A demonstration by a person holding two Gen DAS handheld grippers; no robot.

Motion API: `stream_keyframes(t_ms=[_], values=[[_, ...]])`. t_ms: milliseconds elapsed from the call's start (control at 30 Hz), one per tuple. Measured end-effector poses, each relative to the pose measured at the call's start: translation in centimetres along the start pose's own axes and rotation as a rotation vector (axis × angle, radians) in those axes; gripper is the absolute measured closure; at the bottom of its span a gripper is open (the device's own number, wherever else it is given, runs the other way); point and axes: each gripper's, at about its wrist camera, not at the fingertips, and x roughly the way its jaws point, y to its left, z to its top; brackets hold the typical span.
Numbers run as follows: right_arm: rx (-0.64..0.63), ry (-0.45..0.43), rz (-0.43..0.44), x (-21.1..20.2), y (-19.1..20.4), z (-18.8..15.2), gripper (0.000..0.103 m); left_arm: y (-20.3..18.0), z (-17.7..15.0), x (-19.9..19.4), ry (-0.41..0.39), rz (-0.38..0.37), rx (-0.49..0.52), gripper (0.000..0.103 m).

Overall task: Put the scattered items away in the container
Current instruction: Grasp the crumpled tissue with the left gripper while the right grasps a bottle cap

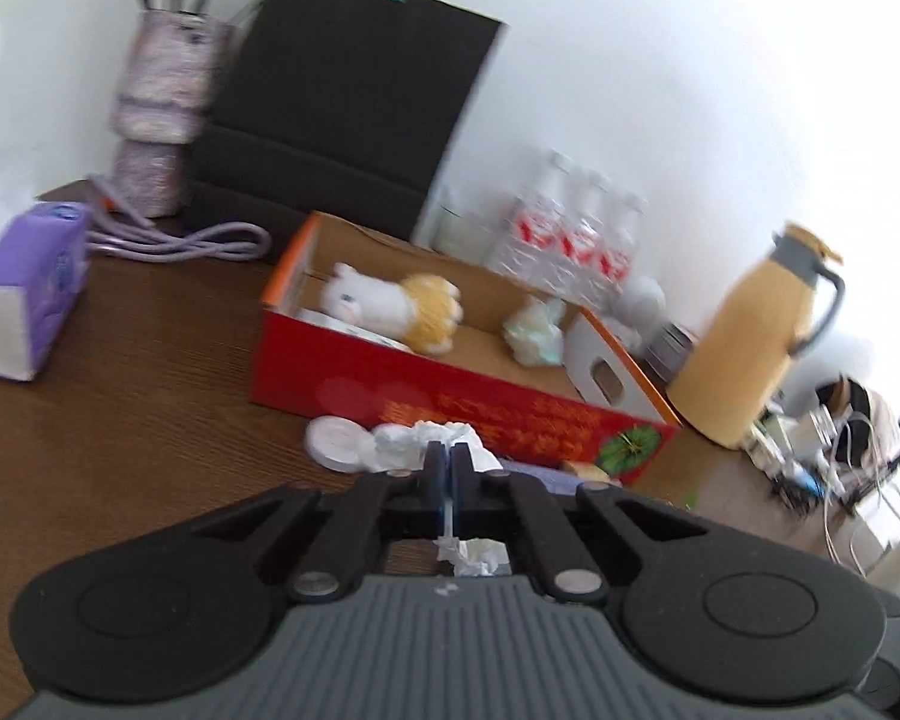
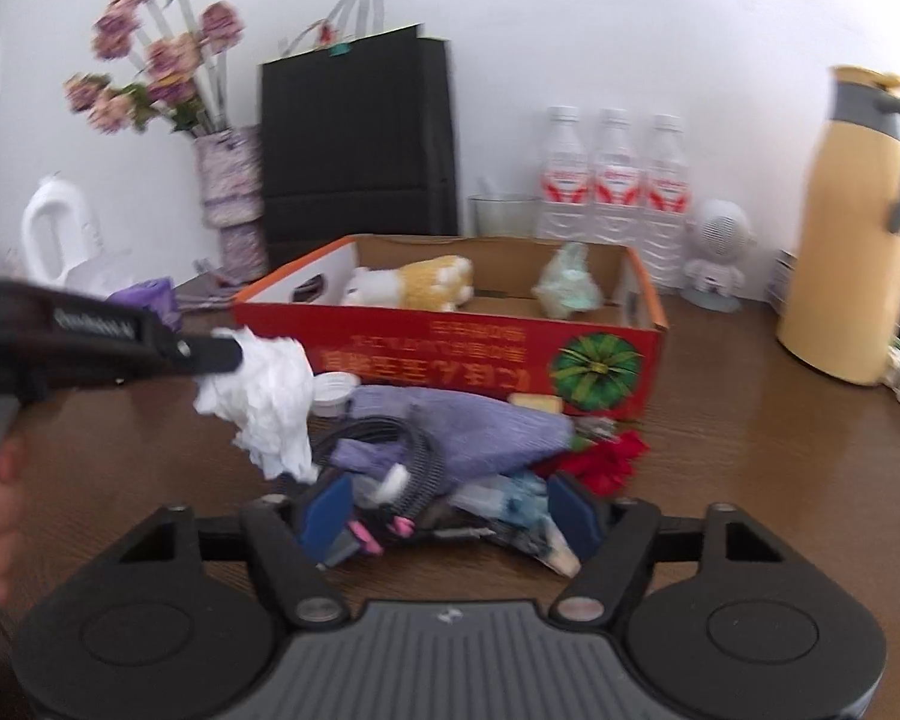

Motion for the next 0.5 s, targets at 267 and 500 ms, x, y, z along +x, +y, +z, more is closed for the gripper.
stream_keyframes(t_ms=[267, 500], values=[[-0.108, 0.067, 0.040, 5.1, 3.6, 1.2, 0.067, 1.4, -1.7, 0.0, 0.069, 0.091, 0.096, 0.100], [-0.168, 0.134, -0.023, 6.3, 3.8, 0.2, 0.084, -0.2, -3.0, -0.4, 0.000, 0.138, 0.292, 0.026]])
